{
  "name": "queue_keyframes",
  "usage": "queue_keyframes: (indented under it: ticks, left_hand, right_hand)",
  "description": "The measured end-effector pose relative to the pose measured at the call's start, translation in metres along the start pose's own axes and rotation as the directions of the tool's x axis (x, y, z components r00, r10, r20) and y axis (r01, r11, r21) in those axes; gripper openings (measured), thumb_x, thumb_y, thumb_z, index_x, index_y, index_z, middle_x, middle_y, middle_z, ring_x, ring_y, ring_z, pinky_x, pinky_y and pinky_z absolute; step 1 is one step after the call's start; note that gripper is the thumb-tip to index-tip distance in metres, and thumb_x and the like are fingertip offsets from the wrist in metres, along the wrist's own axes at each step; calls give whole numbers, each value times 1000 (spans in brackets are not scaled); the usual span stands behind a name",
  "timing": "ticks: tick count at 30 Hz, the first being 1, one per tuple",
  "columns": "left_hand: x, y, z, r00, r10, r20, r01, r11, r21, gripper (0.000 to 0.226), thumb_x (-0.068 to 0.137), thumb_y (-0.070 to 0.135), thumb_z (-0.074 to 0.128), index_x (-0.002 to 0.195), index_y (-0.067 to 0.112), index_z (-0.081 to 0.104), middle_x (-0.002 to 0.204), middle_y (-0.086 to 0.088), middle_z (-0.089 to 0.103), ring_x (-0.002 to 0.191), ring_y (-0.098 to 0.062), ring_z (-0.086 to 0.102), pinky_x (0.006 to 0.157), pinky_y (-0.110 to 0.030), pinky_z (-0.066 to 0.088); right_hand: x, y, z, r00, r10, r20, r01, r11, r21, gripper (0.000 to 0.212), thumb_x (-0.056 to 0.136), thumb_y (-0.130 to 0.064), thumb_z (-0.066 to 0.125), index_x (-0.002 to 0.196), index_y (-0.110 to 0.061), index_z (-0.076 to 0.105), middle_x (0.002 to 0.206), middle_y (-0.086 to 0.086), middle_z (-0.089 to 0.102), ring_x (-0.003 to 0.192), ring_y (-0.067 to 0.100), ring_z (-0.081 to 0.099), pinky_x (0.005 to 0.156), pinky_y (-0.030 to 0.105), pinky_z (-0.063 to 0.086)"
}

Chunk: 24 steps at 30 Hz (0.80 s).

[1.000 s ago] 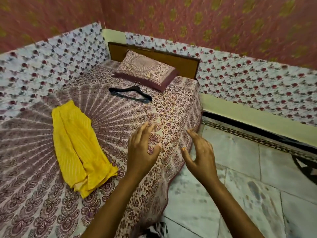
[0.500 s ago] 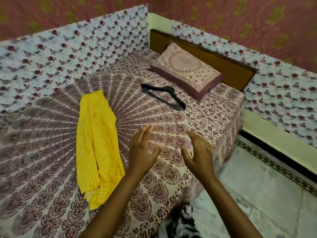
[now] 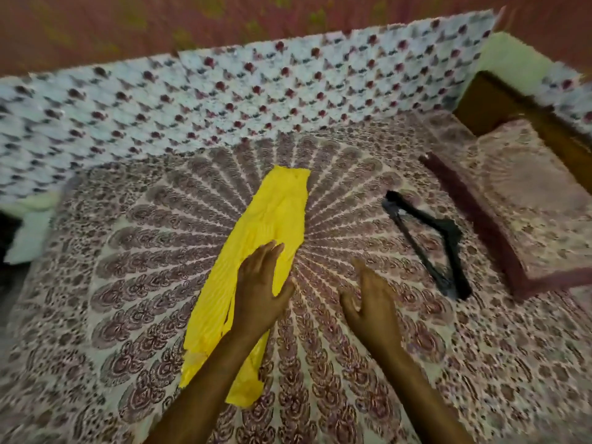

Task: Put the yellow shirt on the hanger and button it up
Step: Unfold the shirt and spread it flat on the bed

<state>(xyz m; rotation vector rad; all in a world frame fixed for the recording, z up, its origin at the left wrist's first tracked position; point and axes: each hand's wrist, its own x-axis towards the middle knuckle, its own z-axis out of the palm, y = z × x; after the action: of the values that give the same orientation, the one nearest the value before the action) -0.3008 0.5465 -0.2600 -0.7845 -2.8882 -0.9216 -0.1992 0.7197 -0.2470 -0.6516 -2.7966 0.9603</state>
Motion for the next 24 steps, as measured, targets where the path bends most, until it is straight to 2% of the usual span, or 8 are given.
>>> queue_keyframes:
  ticks: [4,9,12,17,20,24]
  left_hand:
    - [40,-1,8,995,-82,-61,81,997,-7,59,84,48,41,136,20,42,144,-4,42,133,-21,36,109,-47,31]
    - [87,-23,21,990,-71,-119,72,997,-2,51,86,44,43,130,19,48,138,-2,49,128,-22,43,107,-45,35]
    - [121,-49,29,989,-78,-127,80,997,12,50,85,43,43,127,18,52,135,-2,51,126,-22,44,105,-40,35]
    - [187,-106,52,986,-128,-110,132,991,29,49,83,43,42,120,16,58,124,-4,60,116,-26,54,99,-34,36]
    - [227,-136,70,976,-189,-110,190,982,4,52,78,45,41,114,13,62,117,-9,64,108,-29,60,92,-38,43]
    - [279,-175,97,964,-252,-81,246,966,-77,57,74,49,40,112,13,64,115,-10,65,108,-29,60,91,-36,45]
  right_hand:
    - [63,11,6,987,-151,53,153,988,-23,58,89,-39,40,140,-10,38,138,11,50,126,27,46,101,32,25]
    - [131,14,31,965,-243,98,244,970,-4,63,87,-47,30,136,-9,42,134,11,53,123,27,50,102,36,34]
    - [169,13,51,955,-278,106,279,960,0,58,87,-43,34,135,-10,44,131,10,56,118,27,53,100,37,37]
    - [238,14,90,937,-311,156,315,949,0,57,86,-42,36,133,-11,47,131,8,56,119,26,53,99,35,38]
    - [280,16,119,937,-311,159,315,949,-2,58,86,-43,36,133,-11,48,130,8,57,117,27,54,97,37,41]
    - [339,24,167,958,-249,145,244,968,50,49,83,-33,50,124,-6,56,115,14,65,98,33,64,86,39,49]
